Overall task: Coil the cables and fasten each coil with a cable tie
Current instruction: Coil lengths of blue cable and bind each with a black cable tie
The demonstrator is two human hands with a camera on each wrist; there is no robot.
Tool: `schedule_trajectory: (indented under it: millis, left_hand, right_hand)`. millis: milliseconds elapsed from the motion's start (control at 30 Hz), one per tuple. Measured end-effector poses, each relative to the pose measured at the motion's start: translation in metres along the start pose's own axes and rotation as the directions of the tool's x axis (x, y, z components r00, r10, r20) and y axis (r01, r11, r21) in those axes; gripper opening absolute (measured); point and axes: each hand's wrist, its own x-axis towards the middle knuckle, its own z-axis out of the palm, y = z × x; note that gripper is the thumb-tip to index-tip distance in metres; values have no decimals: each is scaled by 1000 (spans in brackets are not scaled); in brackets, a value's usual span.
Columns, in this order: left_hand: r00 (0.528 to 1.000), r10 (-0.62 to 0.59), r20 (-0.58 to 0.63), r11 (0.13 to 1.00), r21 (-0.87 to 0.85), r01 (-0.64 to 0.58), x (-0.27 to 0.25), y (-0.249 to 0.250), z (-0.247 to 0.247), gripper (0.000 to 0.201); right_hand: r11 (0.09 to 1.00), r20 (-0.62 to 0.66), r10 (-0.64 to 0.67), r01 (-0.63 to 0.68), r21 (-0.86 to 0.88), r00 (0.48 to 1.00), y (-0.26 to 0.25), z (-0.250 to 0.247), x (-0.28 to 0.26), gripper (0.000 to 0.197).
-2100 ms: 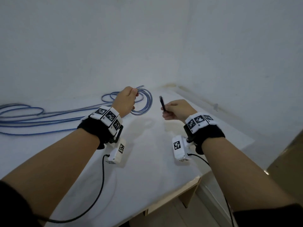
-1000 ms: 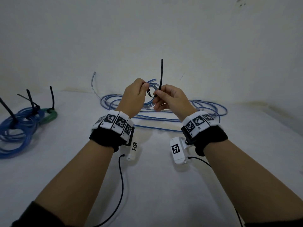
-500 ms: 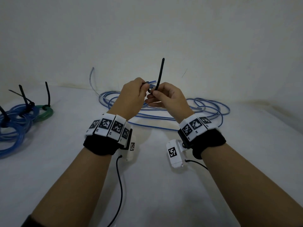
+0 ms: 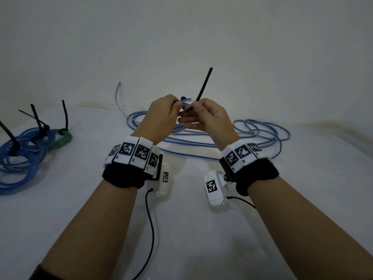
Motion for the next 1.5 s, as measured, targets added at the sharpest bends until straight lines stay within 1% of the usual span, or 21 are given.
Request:
schedule_trajectory:
  millis: [67, 133, 233, 367, 400, 467, 533, 633, 667, 800, 900, 967, 1067, 1233, 1367, 1500]
  left_hand:
    - [1000, -6, -17, 999, -45, 5, 0, 0, 2, 25]
    - [1000, -3, -20, 997, -74, 1, 0, -1, 4, 22]
    - [1000, 5, -23, 994, -113, -7, 0, -4, 6, 23]
    - [997, -40, -62, 987, -157, 30, 1, -10, 6, 19]
    - [996, -43, -74, 987, -156, 31, 1, -11, 6, 18]
    - [995, -38, -90, 985, -170, 22, 1, -13, 6, 18]
    - [996, -26, -91, 983, -183, 9, 1, -12, 5, 18]
    - [997, -17, -70, 982, -187, 4, 1, -10, 6, 17]
    - [998, -15, -58, 982, -191, 3, 1, -9, 6, 17]
    - [999, -6, -50, 980, -199, -4, 0, -10, 10, 19]
    - [996, -1, -84, 977, -214, -17, 1, -11, 9, 21]
    - [995, 5, -97, 972, -232, -27, 1, -10, 8, 18]
    - [996, 15, -91, 970, -240, -37, 1, -11, 7, 13]
    - [996, 22, -81, 965, -257, -42, 2, -14, 7, 11]
    - [997, 40, -66, 966, -254, -55, 1, -13, 7, 11]
    - [997, 45, -69, 969, -239, -60, 0, -13, 7, 10]
  right_hand:
    - [1000, -15, -15, 15, -20, 1000, -2, 1, 1, 32]
    - [998, -37, -48, 47, -40, 998, -2, 3, 3, 33]
    - [995, -63, -92, 90, -30, 994, 1, 6, 5, 26]
    - [992, -90, -104, 110, 60, 990, 1, 10, 9, 5]
    - [989, -96, -108, 116, 86, 989, 1, 11, 10, 4]
    - [986, -112, -115, 127, 106, 987, -1, 13, 11, 8]
    - [986, -106, -109, 120, 111, 988, -1, 13, 10, 3]
    - [987, -122, -61, 78, 140, 991, -1, 15, 10, 25]
    - [986, -135, -51, 72, 152, 990, 0, 15, 11, 27]
    - [978, -178, -26, 62, 198, 984, 1, 16, 12, 9]
    - [971, -192, -1, 47, 236, 981, 2, 15, 11, 2]
    - [969, -201, 2, 48, 242, 980, 3, 14, 9, 6]
    - [973, -214, -16, 64, 220, 977, 6, 12, 8, 4]
    - [973, -226, -4, 57, 226, 974, 11, 7, 5, 15]
    - [984, -214, -8, 46, 175, 977, 15, 5, 2, 25]
    - [989, -209, 24, 8, 150, 978, 16, 2, 0, 12]
